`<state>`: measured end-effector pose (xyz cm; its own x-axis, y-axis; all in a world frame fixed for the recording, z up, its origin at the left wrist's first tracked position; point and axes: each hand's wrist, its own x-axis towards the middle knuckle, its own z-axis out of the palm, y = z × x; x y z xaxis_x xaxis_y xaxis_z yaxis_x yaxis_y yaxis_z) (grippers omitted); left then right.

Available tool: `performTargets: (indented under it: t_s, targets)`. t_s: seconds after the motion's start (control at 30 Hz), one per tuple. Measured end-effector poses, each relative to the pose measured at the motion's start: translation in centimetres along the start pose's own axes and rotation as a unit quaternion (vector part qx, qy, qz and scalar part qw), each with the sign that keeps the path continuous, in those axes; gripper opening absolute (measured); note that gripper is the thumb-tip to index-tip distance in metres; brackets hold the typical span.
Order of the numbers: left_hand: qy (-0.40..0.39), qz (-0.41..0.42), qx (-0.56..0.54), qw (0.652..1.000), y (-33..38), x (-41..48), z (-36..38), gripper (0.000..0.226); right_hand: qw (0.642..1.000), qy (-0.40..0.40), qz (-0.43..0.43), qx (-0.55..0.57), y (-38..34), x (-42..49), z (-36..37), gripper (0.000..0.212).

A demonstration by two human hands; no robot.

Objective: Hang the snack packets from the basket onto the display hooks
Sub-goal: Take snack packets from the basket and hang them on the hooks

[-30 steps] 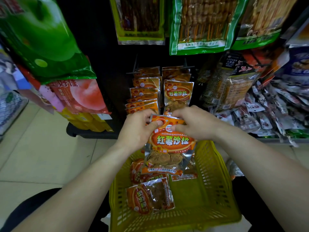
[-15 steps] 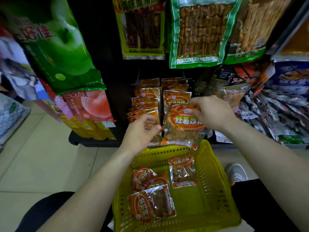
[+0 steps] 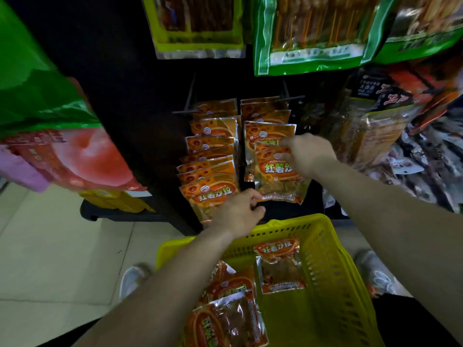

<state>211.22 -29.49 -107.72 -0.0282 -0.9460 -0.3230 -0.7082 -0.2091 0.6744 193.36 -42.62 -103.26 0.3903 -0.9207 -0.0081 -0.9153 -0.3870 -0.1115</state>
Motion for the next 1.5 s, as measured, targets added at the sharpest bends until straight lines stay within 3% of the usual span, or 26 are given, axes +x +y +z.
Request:
performTargets:
  t_s: [0.17,0.33,0.6,0.9,1.27,1.5]
  targets:
    - [-0.028,-0.016,0.046,0.998,-1.2,6.7,5.2,0.047,0.999,-0.034,-0.029,0.022,0.6,3.9,5.6,0.032]
    - [-0.038,-0.045,0.045,0.997,-2.6,11.4,7.6,0.064,0.999,-0.014,-0.020,0.037,0.9,7.3,7.8,0.029]
    - [0.001,-0.034,0.039,0.999,-2.8,14.3,8.7,0.066,0.999,0.032,-0.008,0.042,2.0,9.8,8.3,0.034]
    - [-0.043,-0.049,0.058,0.996,-2.3,11.9,9.1,0.077,0.993,0.102,0.022,0.048,3.4,5.6,7.1,0.070]
    - [-0.024,-0.031,0.106,0.994,0.5,4.9,5.3,0.072,0.997,0.056,0.009,0.052,1.7,-0.8,2.2,0.062]
    - [-0.034,-0.016,0.175,0.984,-1.9,-4.0,2.5,0.070,0.999,0.002,0.018,0.046,-0.5,-8.5,2.8,0.058]
